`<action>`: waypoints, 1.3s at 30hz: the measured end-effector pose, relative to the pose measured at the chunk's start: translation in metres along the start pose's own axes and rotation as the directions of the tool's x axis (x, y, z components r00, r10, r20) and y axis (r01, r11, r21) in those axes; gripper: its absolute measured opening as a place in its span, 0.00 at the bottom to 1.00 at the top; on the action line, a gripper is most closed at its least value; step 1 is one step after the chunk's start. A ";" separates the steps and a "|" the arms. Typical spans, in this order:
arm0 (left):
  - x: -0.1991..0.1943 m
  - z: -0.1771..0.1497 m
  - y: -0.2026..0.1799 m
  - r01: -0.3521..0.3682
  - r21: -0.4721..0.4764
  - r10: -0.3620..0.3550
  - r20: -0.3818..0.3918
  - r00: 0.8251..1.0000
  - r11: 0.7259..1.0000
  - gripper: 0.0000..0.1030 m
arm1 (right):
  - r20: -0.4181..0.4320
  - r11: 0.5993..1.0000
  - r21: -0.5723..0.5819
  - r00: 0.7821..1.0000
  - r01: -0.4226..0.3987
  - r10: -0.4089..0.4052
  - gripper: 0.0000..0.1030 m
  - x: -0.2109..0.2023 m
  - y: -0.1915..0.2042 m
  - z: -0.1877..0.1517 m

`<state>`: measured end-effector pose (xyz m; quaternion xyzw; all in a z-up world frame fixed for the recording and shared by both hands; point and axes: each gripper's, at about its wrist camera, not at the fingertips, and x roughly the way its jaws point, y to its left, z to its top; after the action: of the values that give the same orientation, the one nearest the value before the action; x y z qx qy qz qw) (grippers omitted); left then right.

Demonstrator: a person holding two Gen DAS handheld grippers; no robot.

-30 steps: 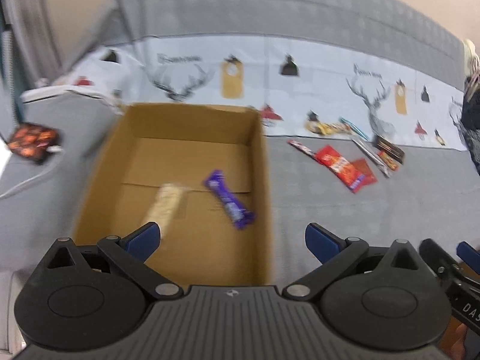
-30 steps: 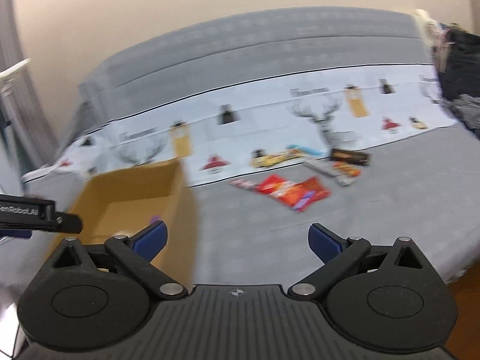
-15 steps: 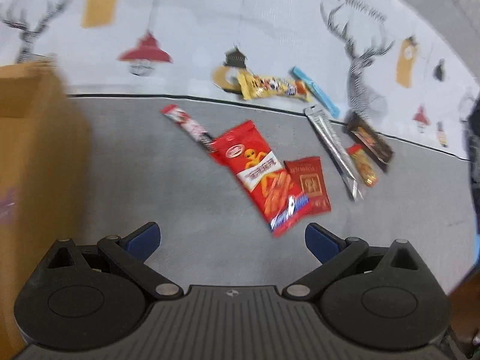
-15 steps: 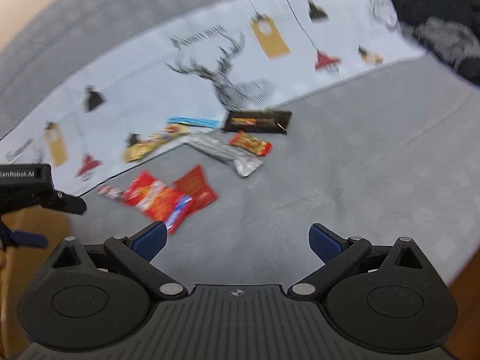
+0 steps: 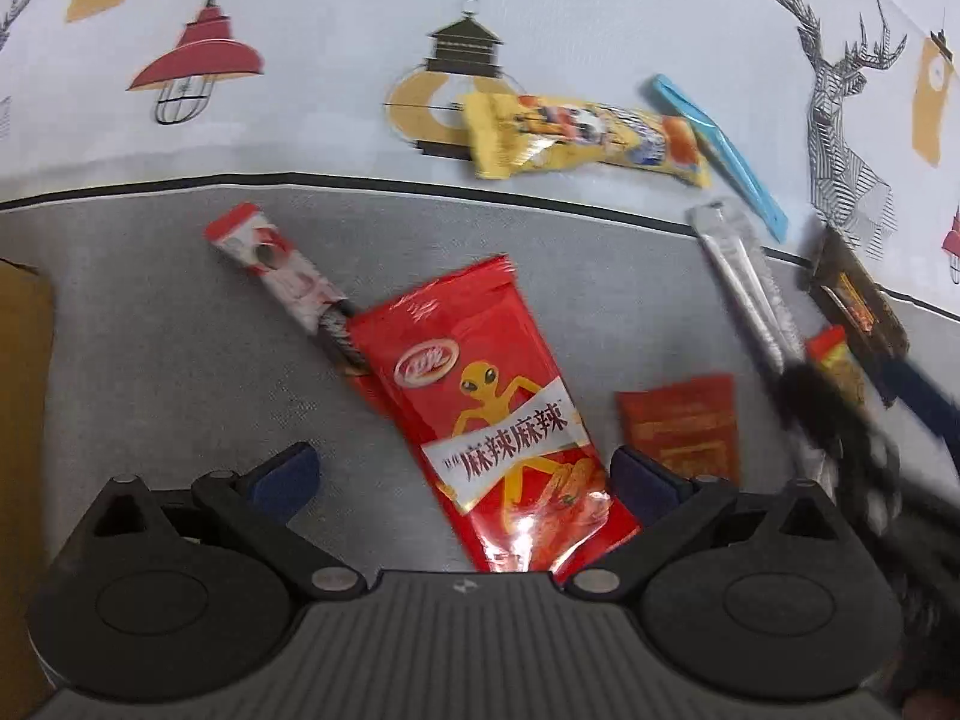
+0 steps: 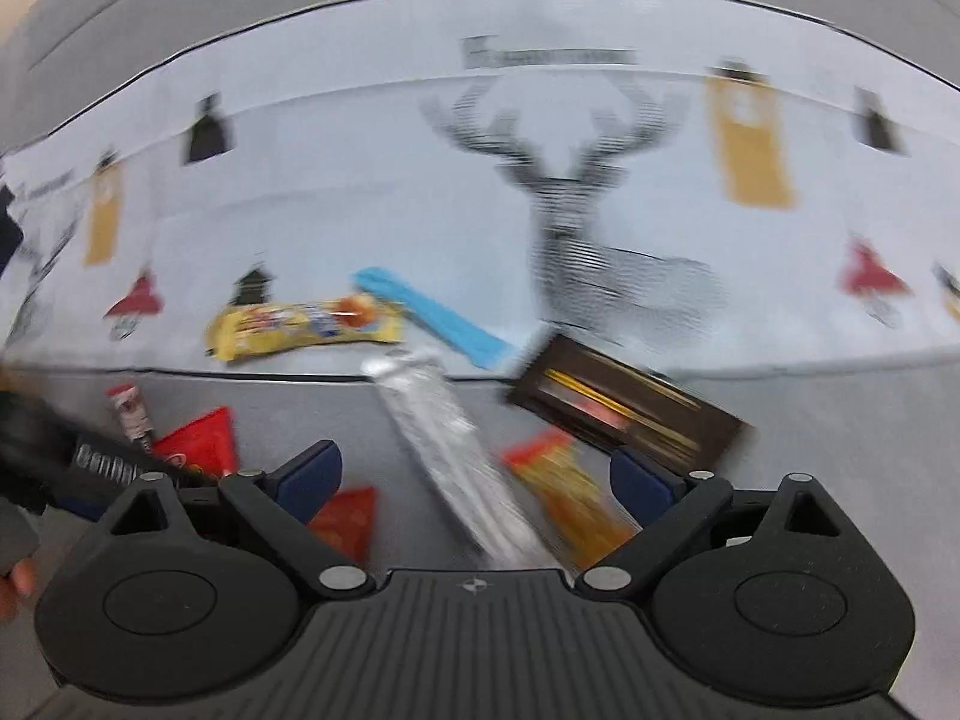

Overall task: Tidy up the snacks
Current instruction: 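Grasp the red spicy-strip packet with the left tool while the right tool grasps the silver stick pack, then carry the red packet and silver stick pack with both tools over the box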

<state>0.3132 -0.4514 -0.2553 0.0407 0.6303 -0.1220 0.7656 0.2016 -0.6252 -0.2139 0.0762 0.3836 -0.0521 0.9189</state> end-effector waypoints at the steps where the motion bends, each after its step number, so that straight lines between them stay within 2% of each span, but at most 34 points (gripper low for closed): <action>1: -0.001 -0.001 0.006 -0.007 -0.011 0.007 0.011 1.000 1.000 1.00 | -0.004 1.000 -0.001 1.000 -0.007 0.007 0.89 0.005 0.001 0.004; 3: -0.003 -0.002 0.015 0.008 -0.011 -0.008 0.021 1.000 1.000 1.00 | -0.028 0.999 0.019 0.999 -0.034 0.035 0.87 0.021 -0.001 0.010; 6: -0.004 -0.005 0.017 0.016 0.051 -0.017 0.014 1.000 0.999 1.00 | -0.099 1.000 0.004 0.995 -0.018 0.019 0.82 0.044 -0.003 0.010; 9: -0.006 -0.009 0.019 0.012 0.075 -0.014 0.024 1.000 0.997 1.00 | -0.080 0.992 -0.125 0.997 -0.001 -0.010 0.76 0.043 0.010 0.001; 12: -0.009 -0.015 0.022 0.007 0.084 -0.010 0.036 0.999 0.996 1.00 | -0.057 0.985 -0.175 0.998 -0.012 0.002 0.68 0.036 0.014 -0.011; 15: -0.011 -0.022 0.023 -0.003 0.107 -0.002 0.051 0.999 0.994 1.00 | -0.043 0.968 -0.251 0.999 -0.026 0.015 0.67 0.032 0.021 -0.024; 20: -0.014 -0.024 0.021 -0.030 0.117 0.025 0.042 0.999 0.993 1.00 | -0.074 0.976 -0.218 0.997 0.000 -0.016 0.66 0.039 0.024 -0.015; 22: -0.019 -0.022 0.024 -0.018 0.092 0.016 0.025 1.000 0.996 0.86 | -0.078 0.975 -0.222 0.996 0.018 -0.036 0.44 0.036 0.027 -0.015; 23: -0.023 -0.017 0.024 -0.012 0.084 0.009 0.030 1.000 0.996 0.61 | -0.084 0.976 -0.217 0.996 0.023 -0.042 0.27 0.032 0.028 -0.017; 24: -0.031 -0.017 0.030 0.013 0.078 -0.014 0.023 1.000 0.997 0.52 | -0.087 0.979 -0.202 0.995 0.034 -0.052 0.25 0.029 0.029 -0.020; 25: -0.037 -0.018 0.039 0.052 0.047 -0.051 -0.005 0.999 0.998 0.49 | -0.080 0.982 -0.183 0.995 0.051 -0.066 0.24 0.024 0.030 -0.025; 27: -0.049 -0.023 0.053 0.122 -0.007 -0.122 -0.029 0.992 0.993 0.35 | -0.062 0.979 -0.177 0.992 0.102 -0.114 0.20 0.014 0.041 -0.039; 29: -0.064 -0.035 0.060 0.132 0.006 -0.132 -0.015 0.991 0.991 0.29 | -0.062 0.975 -0.179 0.988 0.130 -0.143 0.17 0.002 0.055 -0.048; 30: -0.074 -0.040 0.060 0.124 0.023 -0.124 0.001 0.992 0.992 0.14 | -0.049 0.978 -0.154 0.988 0.140 -0.149 0.16 -0.008 0.058 -0.050; 32: -0.091 -0.053 0.063 0.128 0.061 -0.131 0.042 0.990 0.990 0.01 | -0.003 0.978 -0.092 0.982 0.189 -0.190 0.16 -0.030 0.063 -0.051; 35: -0.119 -0.069 0.077 0.170 0.038 -0.172 0.060 0.983 0.985 0.01 | 0.052 0.961 -0.009 0.960 0.275 -0.274 0.16 -0.066 0.069 -0.049; 39: -0.136 -0.078 0.087 0.152 0.041 -0.155 0.101 0.983 0.988 0.01 | 0.064 0.957 0.052 0.956 0.284 -0.287 0.16 -0.104 0.081 -0.049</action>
<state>0.2351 -0.3321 -0.1466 -0.0016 0.5887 -0.1930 0.7850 0.1071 -0.5329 -0.1658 0.0374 0.3564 -0.1952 0.9130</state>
